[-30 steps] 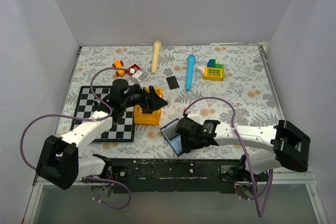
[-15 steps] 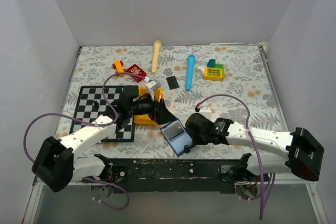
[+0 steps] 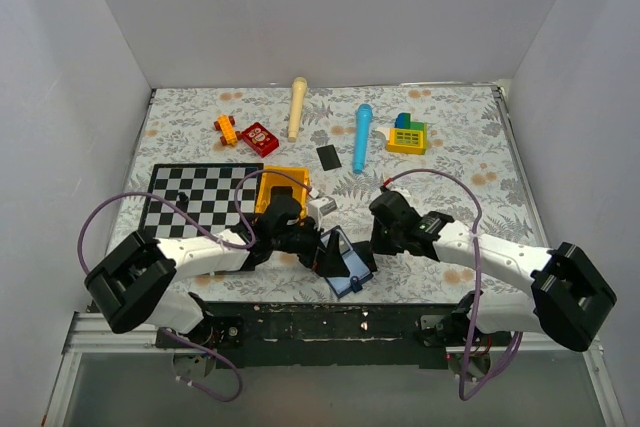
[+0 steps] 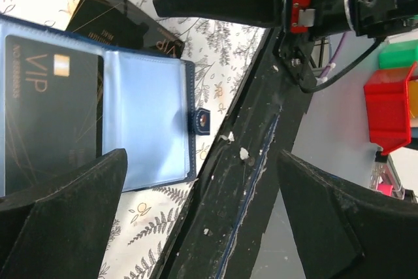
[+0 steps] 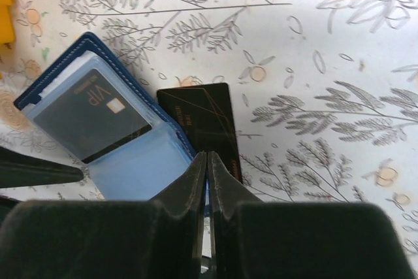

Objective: Put the credit cards into the card holder
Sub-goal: Move the card holder to the center of the board.

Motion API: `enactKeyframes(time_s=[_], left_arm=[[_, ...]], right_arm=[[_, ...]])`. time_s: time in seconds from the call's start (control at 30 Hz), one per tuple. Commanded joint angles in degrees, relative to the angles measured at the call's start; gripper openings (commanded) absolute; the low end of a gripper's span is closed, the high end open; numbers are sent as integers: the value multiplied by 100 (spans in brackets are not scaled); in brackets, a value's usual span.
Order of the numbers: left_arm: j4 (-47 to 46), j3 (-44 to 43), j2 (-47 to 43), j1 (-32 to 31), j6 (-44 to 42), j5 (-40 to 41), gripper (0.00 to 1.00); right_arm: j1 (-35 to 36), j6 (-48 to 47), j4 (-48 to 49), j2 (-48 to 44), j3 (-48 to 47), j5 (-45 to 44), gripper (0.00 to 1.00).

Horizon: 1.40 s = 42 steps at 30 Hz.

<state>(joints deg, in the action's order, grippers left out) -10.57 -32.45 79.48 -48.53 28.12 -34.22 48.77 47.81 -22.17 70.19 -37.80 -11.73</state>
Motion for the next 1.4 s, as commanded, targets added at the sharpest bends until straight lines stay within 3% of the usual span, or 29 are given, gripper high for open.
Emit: enactKeyframes(time_s=[0.0,0.23,0.4,0.6,0.73,0.9,0.97,1.03,1.1,1.23,1.37], left_arm=[[-340,107,58,-7,176,222,98],[-683,168,533,-7,282,214,98],[-606,72,682,-7,308,353,98],[782,-218,43,-112,54,1941,98],[1521,-288,-1028,-174,-25,3033,98],[1786,-438,-2505,-227,-395,4105,98],[1821,-281,-2779,-227,181,5304,98],[1909,183,-2859,-209,1569,6267,98],[1157,555,-2921,-157,622,5737,98],[2259,-94,-2614,-174,678,5768,98],[2594,-366,-3166,-235,284,6461,98]], right_arm=[[-105,-27,854,196,88,469,10],[-202,18,1523,662,229,768,2],[-210,26,1400,934,159,567,1],[-228,105,1462,724,413,557,1],[-245,106,1426,531,537,549,1],[-263,79,1286,329,520,479,1],[-263,27,1251,293,485,452,1],[-272,-17,1207,311,423,408,1],[-281,-44,1163,337,344,408,1],[-272,-35,1092,206,334,382,1],[-281,-44,1014,82,361,276,1]])
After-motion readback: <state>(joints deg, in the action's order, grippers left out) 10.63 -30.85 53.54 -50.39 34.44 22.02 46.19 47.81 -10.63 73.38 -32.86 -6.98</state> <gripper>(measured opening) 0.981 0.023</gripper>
